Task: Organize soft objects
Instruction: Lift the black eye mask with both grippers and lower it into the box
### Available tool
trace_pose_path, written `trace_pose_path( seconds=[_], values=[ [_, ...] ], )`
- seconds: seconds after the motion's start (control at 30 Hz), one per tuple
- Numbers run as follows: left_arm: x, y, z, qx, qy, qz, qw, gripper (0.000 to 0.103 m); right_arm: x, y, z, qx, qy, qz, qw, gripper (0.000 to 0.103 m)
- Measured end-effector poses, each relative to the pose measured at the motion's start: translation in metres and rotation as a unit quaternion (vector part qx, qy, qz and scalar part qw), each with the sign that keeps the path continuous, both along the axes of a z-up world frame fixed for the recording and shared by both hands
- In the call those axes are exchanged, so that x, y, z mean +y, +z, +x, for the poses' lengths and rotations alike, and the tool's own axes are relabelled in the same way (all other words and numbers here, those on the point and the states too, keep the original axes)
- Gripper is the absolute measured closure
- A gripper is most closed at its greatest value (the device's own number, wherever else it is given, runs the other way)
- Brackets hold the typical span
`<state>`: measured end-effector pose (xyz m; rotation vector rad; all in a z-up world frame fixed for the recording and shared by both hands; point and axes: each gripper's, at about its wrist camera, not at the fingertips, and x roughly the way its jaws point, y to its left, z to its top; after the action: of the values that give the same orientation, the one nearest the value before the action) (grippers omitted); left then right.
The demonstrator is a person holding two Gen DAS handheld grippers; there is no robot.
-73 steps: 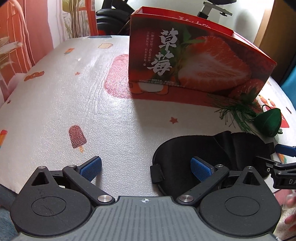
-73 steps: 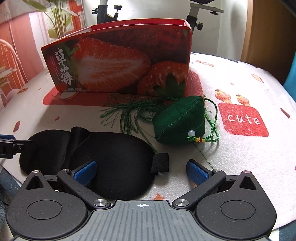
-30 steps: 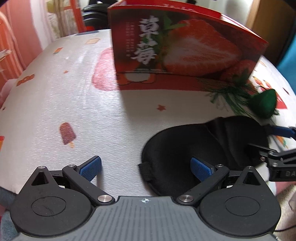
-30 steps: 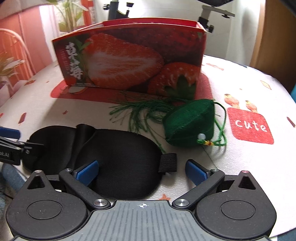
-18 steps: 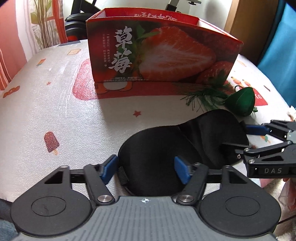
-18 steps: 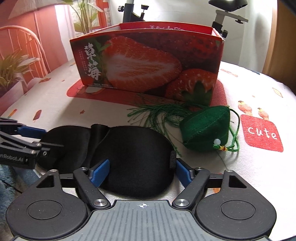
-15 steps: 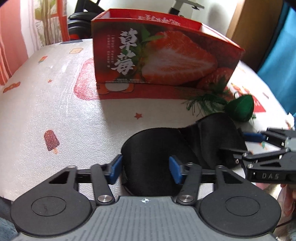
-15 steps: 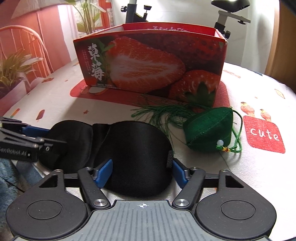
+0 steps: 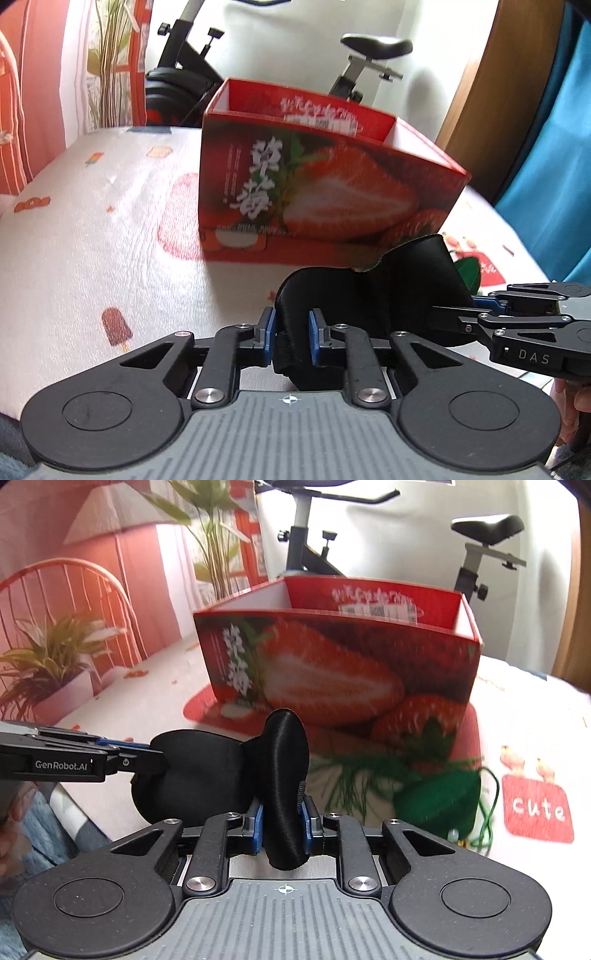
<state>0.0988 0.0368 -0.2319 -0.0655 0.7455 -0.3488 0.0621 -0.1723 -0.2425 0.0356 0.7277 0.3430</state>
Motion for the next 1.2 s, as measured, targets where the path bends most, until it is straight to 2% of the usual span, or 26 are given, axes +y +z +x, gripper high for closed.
trace_pose_path(
  seconds=[0.17, 0.37, 0.63, 0.83, 1.2],
  values=[
    [0.008, 0.019, 0.004, -0.029, 0.011, -0.022, 0.9993, 0.084, 0.0, 0.019, 0.006, -0.023, 0.003, 0.009, 1.0, 0.086],
    [0.013, 0.062, 0.017, -0.088, 0.02, -0.04, 0.9951, 0.084, -0.004, 0.06, 0.019, -0.074, 0.008, 0.023, 0.997, 0.086],
    [-0.006, 0.116, 0.07, -0.161, 0.022, -0.038, 0.986, 0.084, -0.014, 0.114, 0.073, -0.133, -0.002, 0.035, 0.99, 0.086],
    [-0.029, 0.125, 0.133, -0.161, 0.026, -0.021, 0.9865, 0.084, -0.025, 0.12, 0.143, -0.1, -0.027, 0.06, 0.993, 0.086],
    [-0.037, 0.106, 0.225, -0.125, 0.045, -0.005, 0.9911, 0.085, -0.04, 0.085, 0.241, -0.024, -0.091, 0.073, 0.993, 0.086]
  ],
)
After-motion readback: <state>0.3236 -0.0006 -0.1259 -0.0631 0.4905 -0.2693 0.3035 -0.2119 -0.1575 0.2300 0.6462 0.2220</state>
